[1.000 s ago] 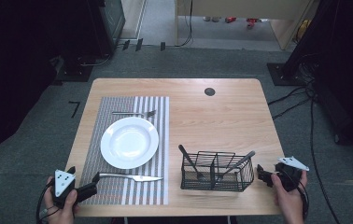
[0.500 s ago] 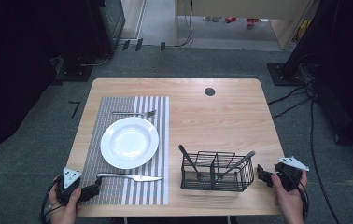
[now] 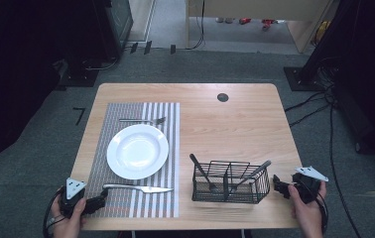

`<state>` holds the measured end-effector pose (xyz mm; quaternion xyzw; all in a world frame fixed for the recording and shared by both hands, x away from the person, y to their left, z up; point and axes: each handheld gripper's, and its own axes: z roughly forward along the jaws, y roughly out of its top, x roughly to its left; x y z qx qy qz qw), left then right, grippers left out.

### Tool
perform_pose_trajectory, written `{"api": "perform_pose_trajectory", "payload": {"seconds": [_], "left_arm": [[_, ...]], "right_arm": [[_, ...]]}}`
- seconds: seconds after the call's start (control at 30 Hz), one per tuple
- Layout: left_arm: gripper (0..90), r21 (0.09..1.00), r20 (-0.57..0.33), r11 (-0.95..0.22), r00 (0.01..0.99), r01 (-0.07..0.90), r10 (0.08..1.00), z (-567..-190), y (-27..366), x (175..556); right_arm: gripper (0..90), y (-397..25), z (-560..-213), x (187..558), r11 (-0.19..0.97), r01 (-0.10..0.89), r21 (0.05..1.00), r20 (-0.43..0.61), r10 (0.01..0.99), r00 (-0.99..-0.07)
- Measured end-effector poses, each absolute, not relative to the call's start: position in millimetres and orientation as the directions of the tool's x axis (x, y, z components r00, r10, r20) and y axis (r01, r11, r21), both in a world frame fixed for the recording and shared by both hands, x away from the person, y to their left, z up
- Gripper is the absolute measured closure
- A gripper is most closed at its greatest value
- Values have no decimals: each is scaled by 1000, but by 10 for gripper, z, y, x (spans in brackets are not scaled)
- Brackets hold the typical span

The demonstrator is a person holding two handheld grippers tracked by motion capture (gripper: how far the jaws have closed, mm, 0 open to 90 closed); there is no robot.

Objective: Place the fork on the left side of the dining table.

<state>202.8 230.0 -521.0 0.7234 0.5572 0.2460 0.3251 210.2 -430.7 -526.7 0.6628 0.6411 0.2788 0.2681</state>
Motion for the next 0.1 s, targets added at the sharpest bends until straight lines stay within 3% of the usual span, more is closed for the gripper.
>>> {"api": "perform_pose_trajectory", "payload": {"seconds": [0.1], "left_arm": [[93, 745, -6, -168, 258, 646, 966, -5210, 2300, 2028]], "right_arm": [[20, -4308, -5267, 2103, -32, 700, 713, 26, 999, 19]]}}
